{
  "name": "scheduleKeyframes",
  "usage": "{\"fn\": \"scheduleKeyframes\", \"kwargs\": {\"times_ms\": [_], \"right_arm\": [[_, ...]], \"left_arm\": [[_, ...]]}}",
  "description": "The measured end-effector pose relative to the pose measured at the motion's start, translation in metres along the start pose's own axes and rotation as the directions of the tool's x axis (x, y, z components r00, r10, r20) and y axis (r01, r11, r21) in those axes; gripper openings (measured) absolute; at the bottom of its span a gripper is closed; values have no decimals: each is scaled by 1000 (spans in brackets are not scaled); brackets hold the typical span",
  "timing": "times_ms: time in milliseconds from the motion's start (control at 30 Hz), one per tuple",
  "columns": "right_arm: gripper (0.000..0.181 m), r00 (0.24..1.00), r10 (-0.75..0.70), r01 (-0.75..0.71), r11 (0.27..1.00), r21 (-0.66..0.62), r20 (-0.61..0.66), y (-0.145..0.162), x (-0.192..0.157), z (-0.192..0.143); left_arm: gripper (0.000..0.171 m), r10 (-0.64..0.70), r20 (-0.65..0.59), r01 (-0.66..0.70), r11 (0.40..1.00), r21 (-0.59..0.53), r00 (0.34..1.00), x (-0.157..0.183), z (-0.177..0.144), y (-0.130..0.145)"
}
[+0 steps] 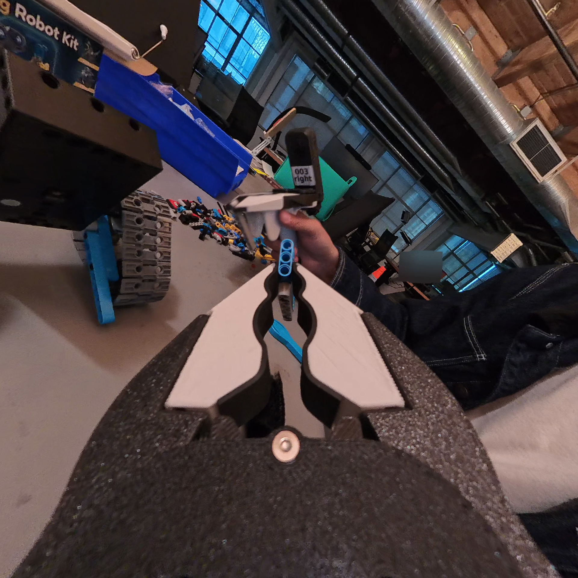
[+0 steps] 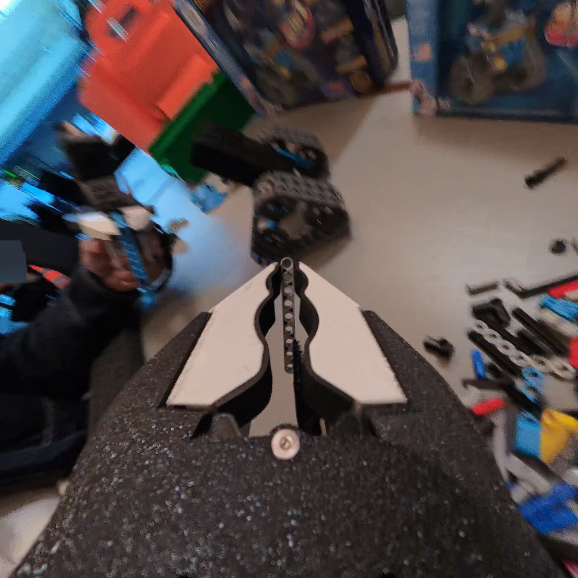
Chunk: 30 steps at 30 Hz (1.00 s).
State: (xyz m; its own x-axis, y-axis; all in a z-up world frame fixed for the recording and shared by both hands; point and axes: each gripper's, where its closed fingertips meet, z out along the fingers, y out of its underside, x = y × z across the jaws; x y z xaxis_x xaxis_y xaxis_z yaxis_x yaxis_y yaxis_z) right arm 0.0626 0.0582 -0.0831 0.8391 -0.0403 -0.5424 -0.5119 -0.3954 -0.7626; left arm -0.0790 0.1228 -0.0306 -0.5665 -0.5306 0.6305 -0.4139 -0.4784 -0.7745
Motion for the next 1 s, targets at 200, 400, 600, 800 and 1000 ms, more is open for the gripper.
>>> {"fn": "scheduleKeyframes", "kwargs": {"times_ms": [200,400,600,800,1000], "right_arm": [[6,811,-497,356,838,-414,-309,38,50,-3],[5,545,-406,205,913,-353,-734,-2,133,-110],[25,681,-270,190,963,-191,-681,-10,121,-100],[30,904,-88,102,995,-11,419,9,-99,9],[18,917,-90,86,996,27,389,16,-129,40]], "left_arm": [[6,43,54,-40,997,-61,998,-6,4,10],[6,61,68,-55,995,-86,996,-8,7,14],[6,46,40,-42,995,-89,998,-5,8,15],[6,41,-20,-43,990,-134,999,4,12,24],[6,36,-42,-40,994,-105,998,10,14,20]]}}
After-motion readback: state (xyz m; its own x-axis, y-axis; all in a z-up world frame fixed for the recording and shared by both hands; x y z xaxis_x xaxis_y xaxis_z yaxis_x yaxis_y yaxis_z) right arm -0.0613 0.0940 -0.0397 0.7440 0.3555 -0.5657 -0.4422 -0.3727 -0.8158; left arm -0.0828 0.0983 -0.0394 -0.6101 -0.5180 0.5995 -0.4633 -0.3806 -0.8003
